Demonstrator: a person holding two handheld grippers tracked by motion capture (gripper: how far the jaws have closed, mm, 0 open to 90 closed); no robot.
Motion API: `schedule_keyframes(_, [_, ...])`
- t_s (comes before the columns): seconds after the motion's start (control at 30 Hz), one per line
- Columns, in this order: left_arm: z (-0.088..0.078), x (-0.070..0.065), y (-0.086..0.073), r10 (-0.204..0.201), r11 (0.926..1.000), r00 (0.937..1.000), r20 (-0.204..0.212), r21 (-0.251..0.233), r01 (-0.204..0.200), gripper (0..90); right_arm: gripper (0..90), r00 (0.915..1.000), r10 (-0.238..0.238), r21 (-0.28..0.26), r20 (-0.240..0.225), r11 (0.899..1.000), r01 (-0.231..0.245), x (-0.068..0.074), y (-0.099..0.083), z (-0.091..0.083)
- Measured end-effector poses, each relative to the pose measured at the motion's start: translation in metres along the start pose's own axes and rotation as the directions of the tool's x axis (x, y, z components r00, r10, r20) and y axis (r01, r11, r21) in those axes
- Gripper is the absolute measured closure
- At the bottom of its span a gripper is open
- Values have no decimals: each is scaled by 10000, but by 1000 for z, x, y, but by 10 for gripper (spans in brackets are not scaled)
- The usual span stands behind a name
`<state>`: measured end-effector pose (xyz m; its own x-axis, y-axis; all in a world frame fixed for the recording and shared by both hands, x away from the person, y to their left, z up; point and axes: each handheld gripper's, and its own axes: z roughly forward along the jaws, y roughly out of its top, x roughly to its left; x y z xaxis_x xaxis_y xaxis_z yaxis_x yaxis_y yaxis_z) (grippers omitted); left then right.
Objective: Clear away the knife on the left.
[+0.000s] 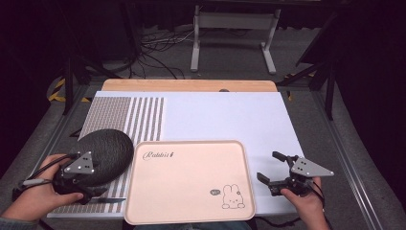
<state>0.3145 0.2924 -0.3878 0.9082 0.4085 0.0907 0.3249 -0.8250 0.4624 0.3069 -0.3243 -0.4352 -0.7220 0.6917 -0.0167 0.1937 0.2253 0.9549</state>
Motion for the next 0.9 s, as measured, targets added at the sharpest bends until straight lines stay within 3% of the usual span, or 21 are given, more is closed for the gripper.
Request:
schedule_keyframes(0.07, [1,-3,1,325,9986,9994,143,406,-330,161,41,10000,23,-14,4,10000,-23,0,0,0])
schedule_keyframes(0.2, [2,-5,0,785,9944,9952,591,659,-823,183,41,10000,50,61,-4,10000,-50,0,-1,1])
schedule_keyframes(0.3, [3,-6,-2,886,9919,9932,753,841,-948,199,50,10000,27,118,-34,9999,-27,1,-1,2])
schedule_keyframes(0.33, [5,-6,-5,1053,9877,9901,933,1057,-1150,208,52,10000,-7,128,-67,9999,7,1,-1,2])
schedule_keyframes(0.5, [8,-8,-10,1219,9770,9840,1297,1591,-1420,262,53,10000,-21,156,-88,9999,23,2,-1,2])
schedule_keyframes(0.57, [9,-8,-12,1293,9658,9819,1381,2070,-1563,286,53,9999,-23,143,-117,9999,24,2,-1,2])
schedule_keyframes(0.63, [10,-9,-12,1433,9458,9810,1307,2737,-1746,306,53,9999,-22,146,-140,9999,24,2,-1,2])
schedule_keyframes(0.67, [10,-9,-12,1433,9458,9810,1307,2737,-1746,315,54,9999,-30,147,-148,9999,32,2,-1,2])
schedule_keyframes(0.7, [11,-10,-13,1442,9397,9810,1297,2926,-1768,326,55,9999,-52,150,-157,9999,55,2,-1,2])
schedule_keyframes(0.73, [12,-9,-12,1585,9236,9769,1431,3282,-1979,338,56,9998,-88,150,-171,9998,91,2,-1,2])
schedule_keyframes(0.87, [14,-8,-14,1637,9066,9746,1526,3663,-2097,370,58,9997,-116,184,-214,9998,119,3,-1,3])
schedule_keyframes(0.9, [14,-8,-14,1637,9066,9746,1526,3663,-2097,378,58,9997,-114,177,-225,9998,118,3,-1,2])
